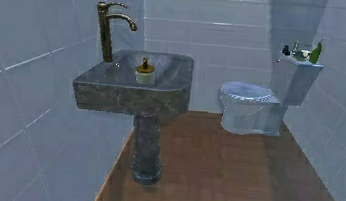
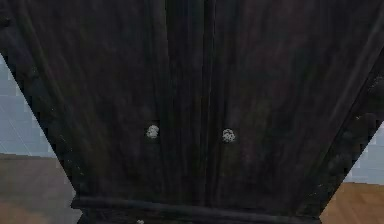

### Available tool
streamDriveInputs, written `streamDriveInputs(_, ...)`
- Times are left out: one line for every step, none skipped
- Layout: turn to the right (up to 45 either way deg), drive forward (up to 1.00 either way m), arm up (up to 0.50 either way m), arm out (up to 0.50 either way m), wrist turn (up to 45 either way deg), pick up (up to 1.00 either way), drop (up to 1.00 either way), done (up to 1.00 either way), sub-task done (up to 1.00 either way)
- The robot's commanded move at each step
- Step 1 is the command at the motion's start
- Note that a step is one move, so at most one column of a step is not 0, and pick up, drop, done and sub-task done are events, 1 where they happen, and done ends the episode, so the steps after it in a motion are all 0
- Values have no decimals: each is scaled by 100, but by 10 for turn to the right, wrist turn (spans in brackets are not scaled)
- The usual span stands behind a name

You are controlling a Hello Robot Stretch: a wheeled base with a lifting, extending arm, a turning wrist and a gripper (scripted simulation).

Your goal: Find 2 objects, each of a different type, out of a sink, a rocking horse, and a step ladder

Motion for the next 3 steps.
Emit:
streamDriveInputs(-90, 0, 0, 0, 0, 0, 0, 0, 0)
streamDriveInputs(0, 20, 0, 0, 0, 0, 0, 0, 0)
streamDriveInputs(0, 0, 0, 0, 0, 0, 0, 0, 100)
